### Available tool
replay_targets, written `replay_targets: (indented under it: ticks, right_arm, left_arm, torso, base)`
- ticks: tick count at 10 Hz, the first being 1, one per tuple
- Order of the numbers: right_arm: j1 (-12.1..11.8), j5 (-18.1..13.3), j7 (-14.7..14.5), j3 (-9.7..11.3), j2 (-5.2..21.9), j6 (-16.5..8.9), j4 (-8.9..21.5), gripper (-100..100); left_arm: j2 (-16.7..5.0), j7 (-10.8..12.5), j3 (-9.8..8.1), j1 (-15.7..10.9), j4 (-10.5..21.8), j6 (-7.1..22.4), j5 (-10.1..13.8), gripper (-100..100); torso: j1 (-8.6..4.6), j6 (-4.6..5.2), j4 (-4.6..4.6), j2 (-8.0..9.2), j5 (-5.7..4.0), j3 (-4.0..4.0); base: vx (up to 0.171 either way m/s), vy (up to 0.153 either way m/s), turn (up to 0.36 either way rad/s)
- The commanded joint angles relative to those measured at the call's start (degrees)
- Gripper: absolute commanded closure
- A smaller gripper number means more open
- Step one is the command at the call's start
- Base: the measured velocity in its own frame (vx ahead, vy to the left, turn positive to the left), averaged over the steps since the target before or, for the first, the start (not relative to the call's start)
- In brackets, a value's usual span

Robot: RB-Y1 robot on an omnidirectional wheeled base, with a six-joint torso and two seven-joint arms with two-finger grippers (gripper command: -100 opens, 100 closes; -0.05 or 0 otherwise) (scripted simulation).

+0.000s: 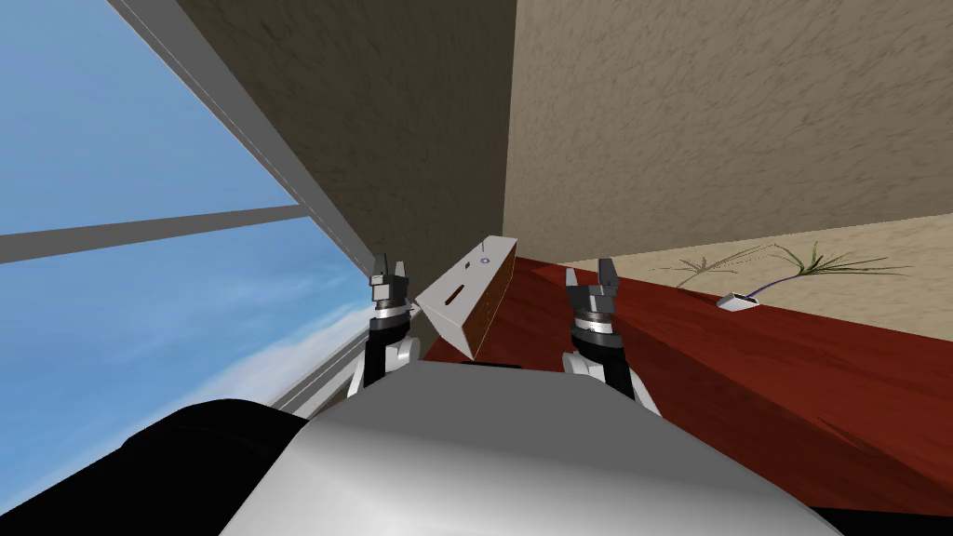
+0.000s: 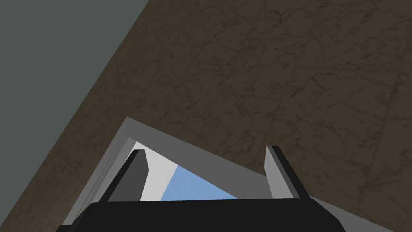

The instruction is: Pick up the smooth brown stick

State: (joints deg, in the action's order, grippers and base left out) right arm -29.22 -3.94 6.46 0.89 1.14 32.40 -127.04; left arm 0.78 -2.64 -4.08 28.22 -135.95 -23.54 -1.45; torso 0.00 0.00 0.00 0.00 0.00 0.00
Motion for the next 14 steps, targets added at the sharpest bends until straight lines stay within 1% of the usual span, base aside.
replay_targets:
  ticks: [1, 5, 6, 7, 8, 9, 10, 11, 12, 13, 14]
  right_arm:
    - [0.0, 0.0, 0.0, 0.0, 0.0, 0.0, 0.0, 0]
    - [0.01, 0.0, 0.0, 0.0, 0.0, 0.0, 0.0, 0]
    - [0.01, 0.0, 0.0, 0.0, 0.0, 0.0, 0.0, 0]
    - [0.01, 0.0, 0.0, 0.0, 0.0, 0.0, 0.0, 0]
    - [0.01, 0.0, 0.0, 0.0, 0.0, 0.0, 0.0, 0]
    - [0.01, 0.0, 0.0, 0.0, 0.0, 0.0, 0.0, 0]
    - [0.01, 0.0, 0.0, 0.0, 0.0, 0.0, 0.0, 0]
    - [0.01, 0.0, 0.0, 0.0, 0.0, 0.0, 0.0, 0]
    - [0.01, 0.0, 0.0, 0.0, 0.0, 0.0, 0.0, 0]
    - [0.0, 0.0, 0.0, 0.0, 0.0, 0.0, 0.0, 0]
    - [0.0, 0.0, 0.0, 0.0, 0.0, 0.0, 0.0, 0]
  left_arm:
    - [-2.52, 0.64, -0.53, -0.24, 0.68, 1.82, 0.46, -100]
    - [-7.7, 2.91, -2.42, -1.08, 3.29, 7.66, 2.12, -100]
    - [-7.7, 2.91, -2.42, -1.08, 3.29, 8.38, 2.12, -100]
    - [-9.01, 3.7, -3.09, -1.37, 4.23, 10.58, 2.7, -100]
    - [-10.31, 4.55, -3.82, -1.68, 5.28, 12.19, 3.33, -100]
    - [-10.31, 4.55, -3.82, -1.68, 5.28, 13.19, 3.33, -100]
    - [-11.59, 5.47, -4.61, -2.03, 6.45, 15.54, 4.02, -100]
    - [-11.59, 5.47, -4.61, -2.03, 6.45, 15.92, 4.02, -100]
    - [-12.83, 6.45, -5.46, -2.41, 7.73, 18.07, 4.77, -100]
    - [-12.83, 6.45, -5.46, -2.41, 7.73, 18.86, 4.77, -100]
    - [-14.06, 7.49, -6.37, -2.82, 9.1, 20.85, 5.56, -100]
  torso:
    - [0.0, 0.0, 0.0, 0.0, 0.0, 0.0]
    - [0.01, 0.0, 0.06, 0.29, 0.0, 0.16]
    - [-0.03, 0.0, 0.07, 0.33, 0.0, 0.19]
    - [-0.05, 0.0, 0.06, 0.24, -0.01, 0.15]
    - [-0.02, 0.0, 0.04, 0.18, 0.0, 0.11]
    - [-0.03, 0.0, 0.04, 0.2, 0.0, 0.12]
    - [-0.04, 0.0, 0.04, 0.18, -0.01, 0.11]
    - [-0.05, 0.0, 0.04, 0.19, -0.01, 0.11]
    - [-0.04, 0.01, 0.04, 0.16, -0.01, 0.1]
    - [-0.04, 0.0, 0.04, 0.16, -0.01, 0.09]
    - [-0.05, 0.01, 0.03, 0.12, -0.01, 0.07]
  base:
    - [-0.032, -0.001, 0.041]
    - [-0.073, -0.011, 0.04]
    - [-0.055, -0.019, 0.017]
    - [-0.043, -0.008, 0.031]
    - [-0.055, -0.013, 0.047]
    - [-0.044, -0.012, 0.02]
    - [-0.051, -0.019, 0.026]
    - [-0.042, -0.014, 0.015]
    - [-0.039, -0.013, 0.02]
    - [-0.032, -0.016, 0.018]
    - [-0.033, -0.02, 0.023]
